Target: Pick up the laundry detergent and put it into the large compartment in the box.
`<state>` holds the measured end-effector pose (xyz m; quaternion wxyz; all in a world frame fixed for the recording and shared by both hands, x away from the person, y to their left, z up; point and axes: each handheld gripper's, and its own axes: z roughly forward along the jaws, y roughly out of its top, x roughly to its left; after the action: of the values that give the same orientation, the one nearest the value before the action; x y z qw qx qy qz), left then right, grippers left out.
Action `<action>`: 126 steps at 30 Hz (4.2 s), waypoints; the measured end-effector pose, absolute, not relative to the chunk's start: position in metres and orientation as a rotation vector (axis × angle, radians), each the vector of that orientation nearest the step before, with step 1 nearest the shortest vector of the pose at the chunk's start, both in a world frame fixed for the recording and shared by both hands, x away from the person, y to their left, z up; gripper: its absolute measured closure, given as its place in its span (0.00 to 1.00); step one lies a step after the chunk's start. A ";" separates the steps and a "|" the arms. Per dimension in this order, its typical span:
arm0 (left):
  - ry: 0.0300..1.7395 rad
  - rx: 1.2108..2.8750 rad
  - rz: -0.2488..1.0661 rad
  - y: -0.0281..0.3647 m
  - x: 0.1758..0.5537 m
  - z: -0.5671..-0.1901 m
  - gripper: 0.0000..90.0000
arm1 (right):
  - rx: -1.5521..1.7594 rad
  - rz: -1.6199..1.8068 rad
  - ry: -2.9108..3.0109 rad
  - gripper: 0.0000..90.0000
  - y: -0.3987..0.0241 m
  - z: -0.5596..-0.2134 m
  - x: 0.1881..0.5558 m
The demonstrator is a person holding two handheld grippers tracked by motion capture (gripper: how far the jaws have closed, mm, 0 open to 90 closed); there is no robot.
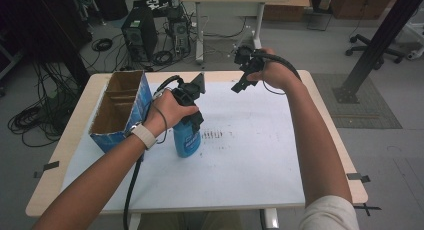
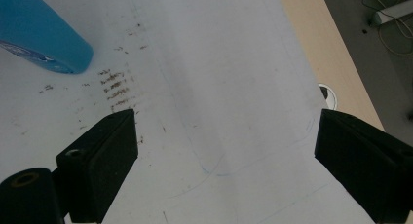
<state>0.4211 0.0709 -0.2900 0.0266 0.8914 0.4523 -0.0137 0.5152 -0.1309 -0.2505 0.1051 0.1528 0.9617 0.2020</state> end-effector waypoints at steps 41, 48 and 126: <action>1.435 2.708 -0.008 0.071 0.421 -0.287 0.41 | 0.452 0.595 2.833 0.10 -0.132 -0.250 0.513; 1.454 2.713 -0.006 0.075 0.423 -0.282 0.41 | 0.458 0.596 2.829 0.10 -0.135 -0.249 0.513; 1.591 2.569 0.134 0.120 0.415 -0.143 0.41 | 0.451 0.602 2.830 0.10 -0.135 -0.246 0.509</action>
<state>0.4147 0.1205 -0.1429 0.0585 0.8478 0.5252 0.0441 0.5086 -0.1353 -0.2462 0.1063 0.1530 0.9610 0.2043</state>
